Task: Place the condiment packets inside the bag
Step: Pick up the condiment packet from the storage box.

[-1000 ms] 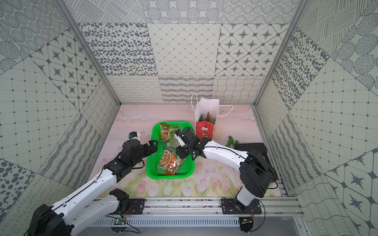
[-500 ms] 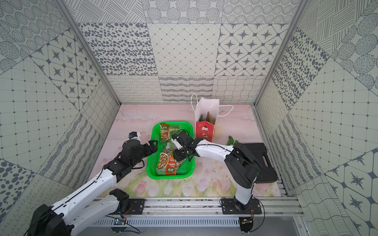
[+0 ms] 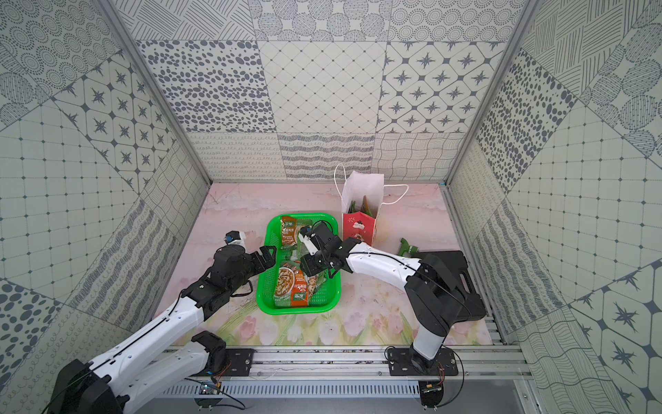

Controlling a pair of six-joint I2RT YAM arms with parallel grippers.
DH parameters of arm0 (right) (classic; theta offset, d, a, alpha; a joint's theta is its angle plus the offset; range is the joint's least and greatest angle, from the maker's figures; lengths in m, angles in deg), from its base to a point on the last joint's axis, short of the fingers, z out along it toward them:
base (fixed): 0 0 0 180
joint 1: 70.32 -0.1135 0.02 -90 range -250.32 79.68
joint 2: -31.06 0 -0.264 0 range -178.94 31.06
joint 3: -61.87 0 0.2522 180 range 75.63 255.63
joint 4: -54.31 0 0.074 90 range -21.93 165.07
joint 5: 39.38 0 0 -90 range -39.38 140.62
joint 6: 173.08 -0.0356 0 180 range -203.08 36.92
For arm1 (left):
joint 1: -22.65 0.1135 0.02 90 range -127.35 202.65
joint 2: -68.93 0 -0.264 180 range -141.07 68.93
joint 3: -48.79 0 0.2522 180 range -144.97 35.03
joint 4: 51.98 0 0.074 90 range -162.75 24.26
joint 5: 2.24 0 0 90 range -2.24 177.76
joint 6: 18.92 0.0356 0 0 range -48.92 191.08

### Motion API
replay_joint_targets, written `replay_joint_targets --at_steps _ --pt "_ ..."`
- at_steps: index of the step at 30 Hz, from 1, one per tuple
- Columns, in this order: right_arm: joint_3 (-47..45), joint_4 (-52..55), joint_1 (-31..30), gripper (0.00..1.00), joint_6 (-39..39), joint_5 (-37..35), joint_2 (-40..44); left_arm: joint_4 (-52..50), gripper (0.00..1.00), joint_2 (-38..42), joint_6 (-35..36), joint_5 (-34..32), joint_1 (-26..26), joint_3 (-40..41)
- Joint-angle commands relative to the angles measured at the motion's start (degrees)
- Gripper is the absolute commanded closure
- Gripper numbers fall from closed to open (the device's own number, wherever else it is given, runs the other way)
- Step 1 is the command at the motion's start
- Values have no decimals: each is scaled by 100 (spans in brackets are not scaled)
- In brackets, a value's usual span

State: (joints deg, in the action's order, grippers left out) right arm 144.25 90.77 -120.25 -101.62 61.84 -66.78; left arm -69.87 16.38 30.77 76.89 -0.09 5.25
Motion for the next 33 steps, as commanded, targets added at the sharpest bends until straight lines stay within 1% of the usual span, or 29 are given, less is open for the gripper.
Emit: replay_joint_targets --at_steps 1,4,8,12,16,21,28,33 --pt "87 -277 -41 49 -111 348 -118 -6 1 36 60 -11 27 1" --pt "149 -283 -38 47 -149 458 -382 3 1 79 60 -4 25 13" --pt "188 -357 -37 41 -150 615 -706 8 1 108 63 15 32 23" --pt "288 -386 -76 41 -98 919 -1014 38 1 98 64 58 25 23" --pt "302 -391 -117 45 -110 1028 -1143 39 1 118 70 59 35 25" --pt "279 -575 -142 51 -138 1543 -1084 63 1 120 71 74 25 40" --pt "114 -1101 -141 51 -413 2247 -988 69 1 166 76 81 31 56" --pt "-95 -1508 -147 51 -624 2530 -829 75 1 228 74 85 27 75"
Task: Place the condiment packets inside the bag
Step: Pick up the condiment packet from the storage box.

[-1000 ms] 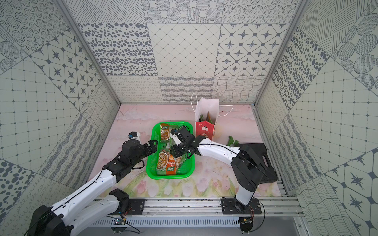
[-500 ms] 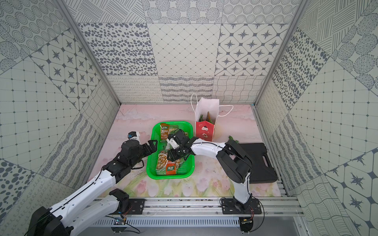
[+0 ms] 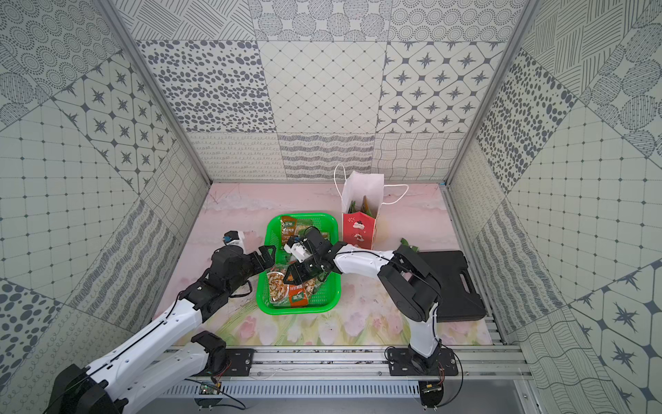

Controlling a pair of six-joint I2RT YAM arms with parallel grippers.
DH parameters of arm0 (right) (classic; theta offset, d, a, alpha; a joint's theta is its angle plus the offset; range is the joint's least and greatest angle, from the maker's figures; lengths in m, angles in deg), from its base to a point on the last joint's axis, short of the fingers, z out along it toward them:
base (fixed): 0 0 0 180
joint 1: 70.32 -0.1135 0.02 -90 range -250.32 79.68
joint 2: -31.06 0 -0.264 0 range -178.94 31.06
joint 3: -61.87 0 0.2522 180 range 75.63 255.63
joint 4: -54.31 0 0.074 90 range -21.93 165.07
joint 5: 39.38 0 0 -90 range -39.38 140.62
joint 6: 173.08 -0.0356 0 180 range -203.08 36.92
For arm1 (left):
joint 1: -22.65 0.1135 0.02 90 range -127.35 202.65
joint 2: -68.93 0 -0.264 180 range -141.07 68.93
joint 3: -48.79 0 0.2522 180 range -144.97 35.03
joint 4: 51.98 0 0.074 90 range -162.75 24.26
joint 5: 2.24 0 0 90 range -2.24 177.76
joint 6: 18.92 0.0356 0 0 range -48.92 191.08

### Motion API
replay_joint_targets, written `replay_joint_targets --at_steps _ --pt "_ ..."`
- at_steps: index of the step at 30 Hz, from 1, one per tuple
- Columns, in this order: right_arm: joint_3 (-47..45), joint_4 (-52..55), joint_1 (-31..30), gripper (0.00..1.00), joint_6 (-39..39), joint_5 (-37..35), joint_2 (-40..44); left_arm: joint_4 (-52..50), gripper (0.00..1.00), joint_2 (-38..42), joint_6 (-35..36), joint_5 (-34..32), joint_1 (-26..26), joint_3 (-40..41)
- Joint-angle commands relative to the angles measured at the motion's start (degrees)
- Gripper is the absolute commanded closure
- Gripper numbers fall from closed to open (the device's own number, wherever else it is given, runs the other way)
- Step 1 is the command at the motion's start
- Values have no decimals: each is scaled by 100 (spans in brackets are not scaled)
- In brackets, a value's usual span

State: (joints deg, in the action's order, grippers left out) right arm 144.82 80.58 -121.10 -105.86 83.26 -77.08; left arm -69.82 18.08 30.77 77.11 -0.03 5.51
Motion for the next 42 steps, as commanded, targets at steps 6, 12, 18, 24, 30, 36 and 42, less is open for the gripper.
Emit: replay_joint_targets --at_steps 6,12,18,24,30,36,42 --pt "-483 -730 -55 51 -206 517 557 67 1 93 68 72 18 56" --pt "-830 -833 -56 53 -147 556 904 78 1 102 74 70 24 68" --pt "-963 -957 -55 61 -156 609 1058 94 1 93 63 81 22 69" --pt "-1009 -713 -48 82 43 382 1175 84 1 93 76 72 31 64" --pt "-1006 -225 -81 100 271 -460 1624 105 1 93 74 107 18 64" --pt "-866 52 -225 100 318 -1355 2197 141 1 132 101 160 4 82" --pt "-547 291 -248 100 331 -2349 3053 264 1 287 178 212 -68 152"
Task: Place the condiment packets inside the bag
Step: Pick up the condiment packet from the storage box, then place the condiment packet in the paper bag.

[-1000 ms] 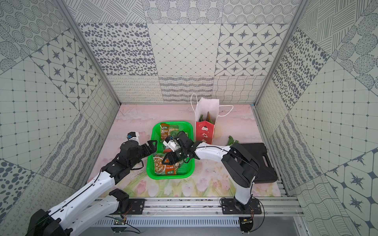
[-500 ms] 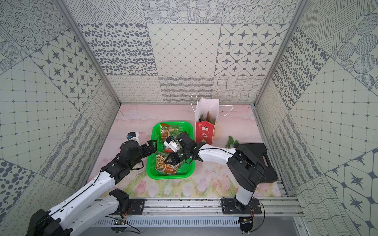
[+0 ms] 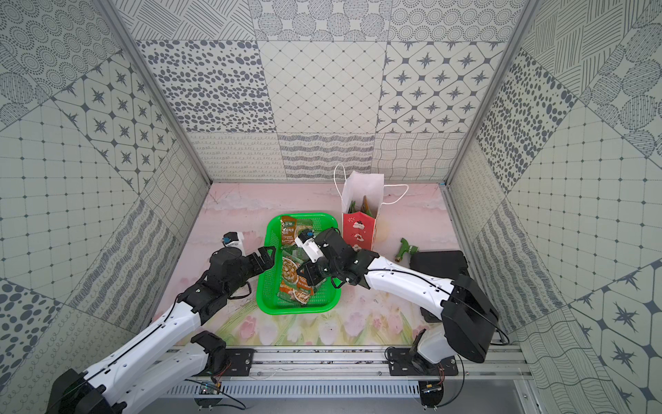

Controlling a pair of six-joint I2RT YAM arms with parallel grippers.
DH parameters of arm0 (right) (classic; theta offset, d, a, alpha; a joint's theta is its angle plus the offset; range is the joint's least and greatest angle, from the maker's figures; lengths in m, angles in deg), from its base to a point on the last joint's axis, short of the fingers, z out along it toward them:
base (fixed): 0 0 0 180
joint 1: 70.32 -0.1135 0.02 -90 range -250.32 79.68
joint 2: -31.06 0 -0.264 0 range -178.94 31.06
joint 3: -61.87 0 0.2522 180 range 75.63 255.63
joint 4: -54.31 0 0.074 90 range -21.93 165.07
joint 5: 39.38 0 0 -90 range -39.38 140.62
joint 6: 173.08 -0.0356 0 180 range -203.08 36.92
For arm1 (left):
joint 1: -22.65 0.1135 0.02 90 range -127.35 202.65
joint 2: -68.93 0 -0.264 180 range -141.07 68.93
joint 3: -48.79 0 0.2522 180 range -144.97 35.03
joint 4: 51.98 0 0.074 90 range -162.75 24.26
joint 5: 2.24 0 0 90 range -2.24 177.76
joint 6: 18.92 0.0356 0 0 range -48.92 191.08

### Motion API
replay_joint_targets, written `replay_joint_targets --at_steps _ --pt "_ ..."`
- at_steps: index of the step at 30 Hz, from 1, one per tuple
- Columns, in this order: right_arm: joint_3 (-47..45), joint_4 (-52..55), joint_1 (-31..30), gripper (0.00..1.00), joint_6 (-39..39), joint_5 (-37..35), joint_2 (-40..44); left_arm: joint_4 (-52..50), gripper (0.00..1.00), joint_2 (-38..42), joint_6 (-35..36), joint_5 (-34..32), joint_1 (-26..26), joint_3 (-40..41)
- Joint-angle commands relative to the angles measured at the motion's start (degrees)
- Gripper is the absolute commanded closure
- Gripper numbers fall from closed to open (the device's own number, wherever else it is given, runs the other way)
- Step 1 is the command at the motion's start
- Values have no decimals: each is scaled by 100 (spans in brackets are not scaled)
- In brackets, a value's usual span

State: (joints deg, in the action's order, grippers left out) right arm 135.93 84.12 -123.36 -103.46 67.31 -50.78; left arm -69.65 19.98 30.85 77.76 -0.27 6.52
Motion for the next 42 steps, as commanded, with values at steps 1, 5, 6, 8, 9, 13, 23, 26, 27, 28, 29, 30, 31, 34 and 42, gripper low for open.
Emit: replay_joint_targets --at_steps 1,5,6,8,9,13,23,26,27,28,29,30,31,34,42 --pt "401 -35 -23 100 95 -925 602 270 1 115 179 161 -67 61" --pt "646 36 -14 100 107 -1668 1113 339 1 138 227 178 -140 82" --pt "712 38 -14 100 108 -1874 1228 349 1 131 240 182 -164 78" --pt "849 34 -6 100 143 -2161 1411 375 1 143 254 176 -186 79" --pt "922 31 -12 100 154 -2331 1491 389 1 138 261 180 -208 81" --pt "1195 15 21 100 230 -3004 1783 437 1 116 306 220 -258 78" --pt "1523 -288 539 100 123 -4259 2222 755 0 -46 601 771 -362 72" --pt "1582 -287 998 100 -107 -4375 2120 724 1 -148 652 802 -421 -6" --pt "1595 -278 1200 100 -245 -4327 2054 717 0 -183 663 778 -433 -15" --pt "1599 -283 1386 100 -347 -4259 1994 708 1 -213 674 755 -443 -22" --pt "1624 -285 1583 100 -483 -4160 1893 706 0 -263 682 742 -450 -36" --pt "1663 -251 1766 100 -609 -4046 1777 699 1 -314 696 736 -456 -58" --pt "1729 -207 1890 100 -692 -3988 1664 671 1 -361 700 719 -451 -87" --pt "1919 -18 2167 100 -944 -3674 1246 510 1 -567 701 654 -455 -233" --pt "2730 1128 2237 100 -1238 -3099 -57 461 0 -1031 683 805 -471 -459"
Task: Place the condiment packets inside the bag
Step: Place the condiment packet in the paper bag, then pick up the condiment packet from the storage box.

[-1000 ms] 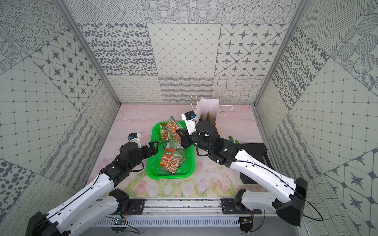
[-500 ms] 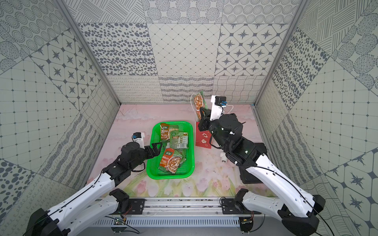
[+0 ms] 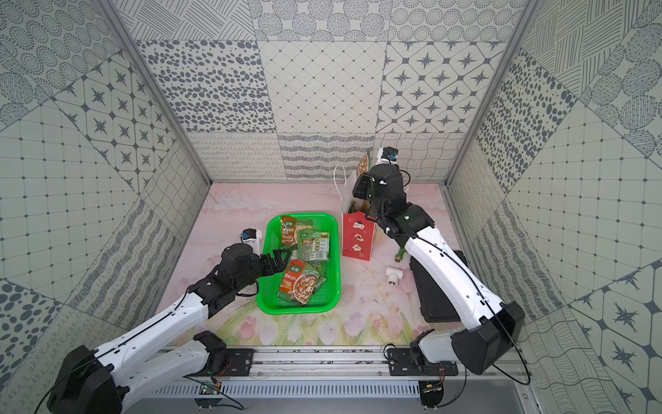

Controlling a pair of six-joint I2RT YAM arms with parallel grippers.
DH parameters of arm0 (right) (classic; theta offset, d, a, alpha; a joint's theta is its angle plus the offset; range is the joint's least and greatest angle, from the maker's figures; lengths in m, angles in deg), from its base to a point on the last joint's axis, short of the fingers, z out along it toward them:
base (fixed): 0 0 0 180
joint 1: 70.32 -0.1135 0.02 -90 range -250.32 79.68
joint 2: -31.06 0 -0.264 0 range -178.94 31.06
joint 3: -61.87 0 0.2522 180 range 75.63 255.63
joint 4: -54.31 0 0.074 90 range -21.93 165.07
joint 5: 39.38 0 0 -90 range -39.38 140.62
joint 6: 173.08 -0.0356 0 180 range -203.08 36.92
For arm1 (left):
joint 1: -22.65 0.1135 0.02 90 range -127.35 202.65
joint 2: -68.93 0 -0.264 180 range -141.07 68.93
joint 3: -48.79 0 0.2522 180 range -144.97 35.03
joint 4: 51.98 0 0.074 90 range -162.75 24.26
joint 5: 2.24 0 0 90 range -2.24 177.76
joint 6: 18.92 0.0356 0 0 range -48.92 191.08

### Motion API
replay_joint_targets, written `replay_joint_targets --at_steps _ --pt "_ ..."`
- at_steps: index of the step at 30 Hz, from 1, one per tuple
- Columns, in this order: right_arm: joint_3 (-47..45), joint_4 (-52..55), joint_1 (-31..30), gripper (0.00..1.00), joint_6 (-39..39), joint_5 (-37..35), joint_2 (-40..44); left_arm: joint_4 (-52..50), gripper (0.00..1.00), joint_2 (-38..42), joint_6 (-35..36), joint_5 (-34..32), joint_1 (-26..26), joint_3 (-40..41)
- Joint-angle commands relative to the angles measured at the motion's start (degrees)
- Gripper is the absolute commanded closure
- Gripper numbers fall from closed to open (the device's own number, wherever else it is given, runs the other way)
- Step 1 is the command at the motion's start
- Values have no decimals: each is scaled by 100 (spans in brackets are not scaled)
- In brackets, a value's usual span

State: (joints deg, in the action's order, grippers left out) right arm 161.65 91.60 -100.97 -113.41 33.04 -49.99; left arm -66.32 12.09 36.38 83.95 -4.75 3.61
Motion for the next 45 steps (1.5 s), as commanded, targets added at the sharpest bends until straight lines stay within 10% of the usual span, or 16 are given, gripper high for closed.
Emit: replay_joint_targets --at_steps 1,18,24,45 --pt "112 416 0 100 -303 388 -177 130 1 -322 130 248 -20 -200" --pt "-572 979 -70 100 -292 138 418 -74 1 -638 200 396 -46 -426" --pt "-561 1018 -72 57 -113 273 584 -155 1 -824 209 550 -80 -558" --pt "-2029 643 -63 12 713 1336 2806 -231 2 -1558 109 1008 -135 -837"
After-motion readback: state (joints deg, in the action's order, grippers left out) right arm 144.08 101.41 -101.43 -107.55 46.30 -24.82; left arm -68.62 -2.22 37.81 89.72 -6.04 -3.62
